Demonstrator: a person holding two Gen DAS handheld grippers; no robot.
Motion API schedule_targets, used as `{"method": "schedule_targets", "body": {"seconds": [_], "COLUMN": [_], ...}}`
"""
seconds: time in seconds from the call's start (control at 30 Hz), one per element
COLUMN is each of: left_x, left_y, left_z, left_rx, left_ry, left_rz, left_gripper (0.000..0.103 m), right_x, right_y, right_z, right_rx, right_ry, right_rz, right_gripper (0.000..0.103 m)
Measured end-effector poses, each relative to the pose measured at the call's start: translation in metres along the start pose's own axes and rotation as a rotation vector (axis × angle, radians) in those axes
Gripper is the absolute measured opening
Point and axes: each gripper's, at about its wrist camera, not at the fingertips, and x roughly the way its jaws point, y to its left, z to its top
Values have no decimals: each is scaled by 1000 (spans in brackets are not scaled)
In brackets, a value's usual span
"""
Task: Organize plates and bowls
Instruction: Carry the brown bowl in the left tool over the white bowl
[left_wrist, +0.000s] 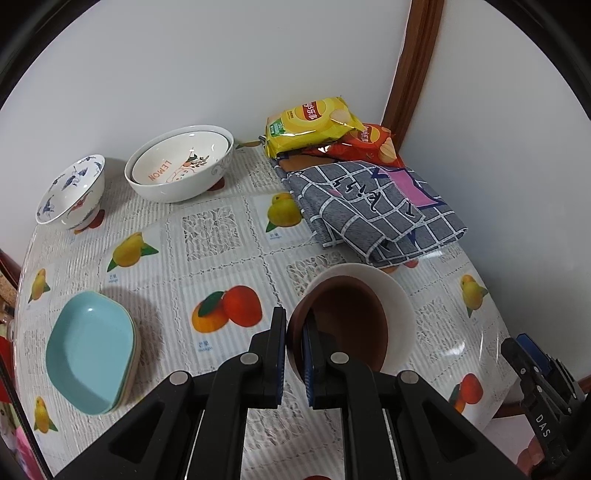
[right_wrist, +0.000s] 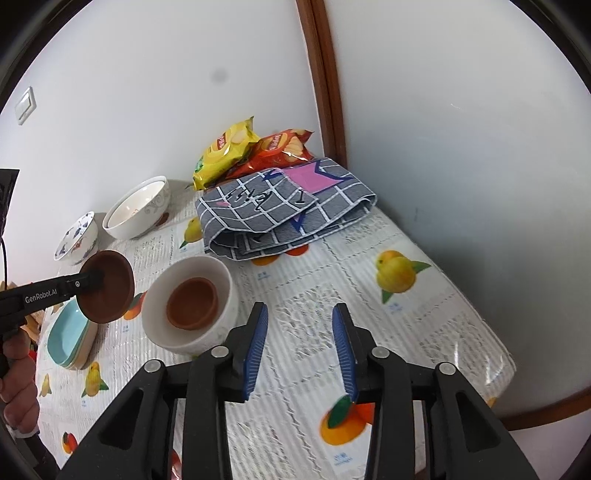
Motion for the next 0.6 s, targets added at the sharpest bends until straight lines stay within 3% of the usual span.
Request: {"method": "schedule_targets", "body": {"seconds": [0.4,0.6], "left_x": [-17,-19], "left_y": [-26,-36], "left_z": [-13,-21], "left_rx": [-56,-96], "left_ry": [-25,-42], "left_rz": [23,29], "left_gripper": [8,8], "right_x": [-9,4], "right_y": [-7,-9], "right_z": [0,4], "right_rx": [-104,-128], "right_ry": [-20,20], "right_rz": [36,101], "right_gripper": [70,71]}}
